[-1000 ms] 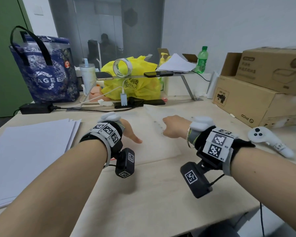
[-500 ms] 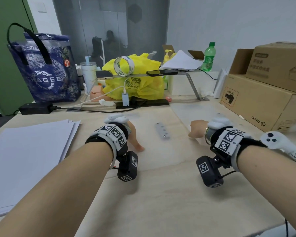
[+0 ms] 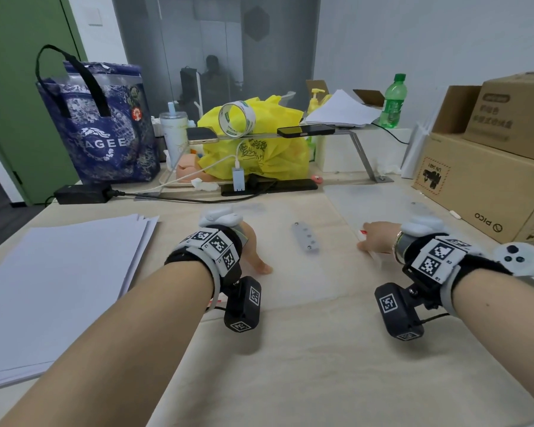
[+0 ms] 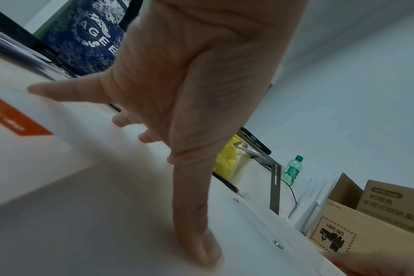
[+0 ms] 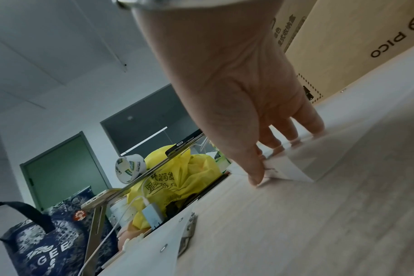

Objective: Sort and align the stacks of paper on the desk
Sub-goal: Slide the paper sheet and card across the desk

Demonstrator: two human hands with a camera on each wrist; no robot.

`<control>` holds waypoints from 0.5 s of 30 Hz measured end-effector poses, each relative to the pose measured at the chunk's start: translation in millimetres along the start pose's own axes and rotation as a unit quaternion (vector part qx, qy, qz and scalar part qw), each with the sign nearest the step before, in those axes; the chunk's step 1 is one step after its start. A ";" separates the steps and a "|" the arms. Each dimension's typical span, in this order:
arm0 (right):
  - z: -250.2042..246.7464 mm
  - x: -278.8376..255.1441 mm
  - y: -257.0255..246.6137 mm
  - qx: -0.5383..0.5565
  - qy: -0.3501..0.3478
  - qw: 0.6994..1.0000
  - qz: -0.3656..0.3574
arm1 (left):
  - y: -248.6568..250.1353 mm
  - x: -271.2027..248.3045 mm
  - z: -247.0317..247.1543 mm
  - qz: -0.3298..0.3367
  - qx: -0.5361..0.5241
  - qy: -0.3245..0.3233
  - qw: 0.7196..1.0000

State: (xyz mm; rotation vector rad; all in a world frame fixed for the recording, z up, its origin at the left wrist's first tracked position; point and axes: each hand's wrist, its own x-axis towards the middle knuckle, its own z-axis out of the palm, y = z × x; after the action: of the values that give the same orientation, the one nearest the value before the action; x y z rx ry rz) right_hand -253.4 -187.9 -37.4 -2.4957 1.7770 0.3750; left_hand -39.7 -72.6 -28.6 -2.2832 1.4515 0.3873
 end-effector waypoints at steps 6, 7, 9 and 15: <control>-5.3 -6.2 4.8 0.025 -0.011 1.000 0.009 | -5.5 -11.2 8.1 -0.002 -0.072 0.006 0.997; -6.8 -7.7 4.4 0.031 -0.011 0.999 0.011 | -7.6 -13.0 7.7 -0.002 -0.081 0.009 0.997; -10.1 -14.0 0.9 0.055 0.019 0.998 0.014 | -14.4 -20.0 6.5 -0.001 -0.092 0.026 0.995; -16.5 -39.4 -28.3 0.106 0.107 0.986 -0.065 | -33.3 -39.8 5.0 -0.030 -0.158 0.072 0.984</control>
State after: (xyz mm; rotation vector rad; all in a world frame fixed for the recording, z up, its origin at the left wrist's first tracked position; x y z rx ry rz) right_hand -236.2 -145.0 -15.1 -2.5583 1.6078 -0.0894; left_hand -26.2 -26.0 -9.4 -2.6479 1.4730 0.4726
